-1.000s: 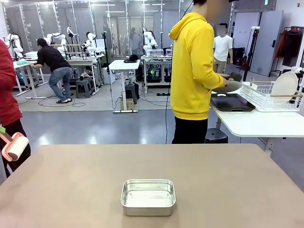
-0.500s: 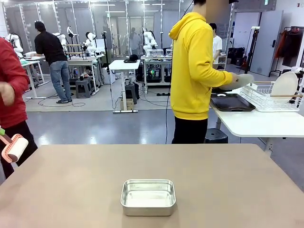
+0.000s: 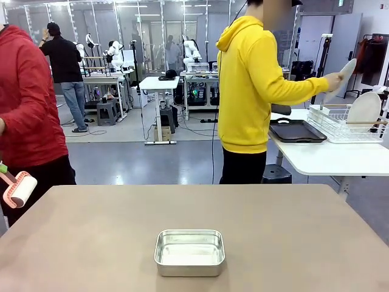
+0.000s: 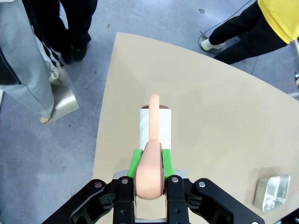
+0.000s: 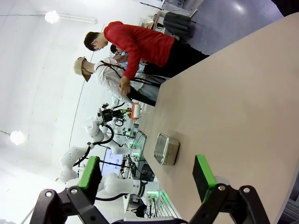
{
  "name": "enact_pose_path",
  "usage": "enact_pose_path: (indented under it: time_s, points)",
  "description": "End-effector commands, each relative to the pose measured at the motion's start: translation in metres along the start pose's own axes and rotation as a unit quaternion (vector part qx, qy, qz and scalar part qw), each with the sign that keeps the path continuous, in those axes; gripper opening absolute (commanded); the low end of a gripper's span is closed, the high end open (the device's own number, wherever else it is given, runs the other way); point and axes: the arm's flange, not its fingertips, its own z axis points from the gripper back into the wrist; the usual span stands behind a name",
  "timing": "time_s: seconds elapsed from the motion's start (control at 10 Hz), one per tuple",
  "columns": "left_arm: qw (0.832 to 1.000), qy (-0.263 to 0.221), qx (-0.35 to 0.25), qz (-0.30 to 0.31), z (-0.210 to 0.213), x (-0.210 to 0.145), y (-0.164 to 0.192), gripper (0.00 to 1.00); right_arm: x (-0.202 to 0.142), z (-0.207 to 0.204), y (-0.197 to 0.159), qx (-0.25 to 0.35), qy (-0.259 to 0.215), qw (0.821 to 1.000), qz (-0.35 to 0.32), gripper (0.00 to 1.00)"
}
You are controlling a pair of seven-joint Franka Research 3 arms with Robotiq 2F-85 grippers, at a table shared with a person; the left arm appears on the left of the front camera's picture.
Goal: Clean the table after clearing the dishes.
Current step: Place the Lint Roller back on top of the Airtight Container.
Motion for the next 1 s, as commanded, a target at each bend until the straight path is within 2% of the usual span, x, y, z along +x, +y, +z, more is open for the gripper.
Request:
enact_pose_path:
  time_s: [0.0,0.4,0.5,0.7,0.9]
  points:
    - [1.000,-0.007,0.005,-0.002,0.001,0.000,0.003,0.21,-0.001,0.000,0.004,-0.002,0.007,1.000,0.000,1.00]
    - [1.000,0.000,0.000,0.000,0.000,0.000,0.000,0.21,-0.001,0.000,0.004,-0.002,0.007,1.000,0.000,1.00]
    - [0.996,-0.020,0.003,-0.092,0.015,0.012,-0.026,0.21,-0.001,0.000,0.004,-0.002,0.007,1.000,0.000,1.00]
    - [0.974,-0.005,-0.001,-0.228,0.028,0.033,-0.098,0.21,-0.001,0.000,0.004,-0.002,0.007,1.000,0.000,1.00]
    - [0.928,0.022,-0.022,-0.372,0.032,0.033,-0.184,0.21,-0.001,0.000,0.004,-0.002,0.007,1.000,0.000,1.00]
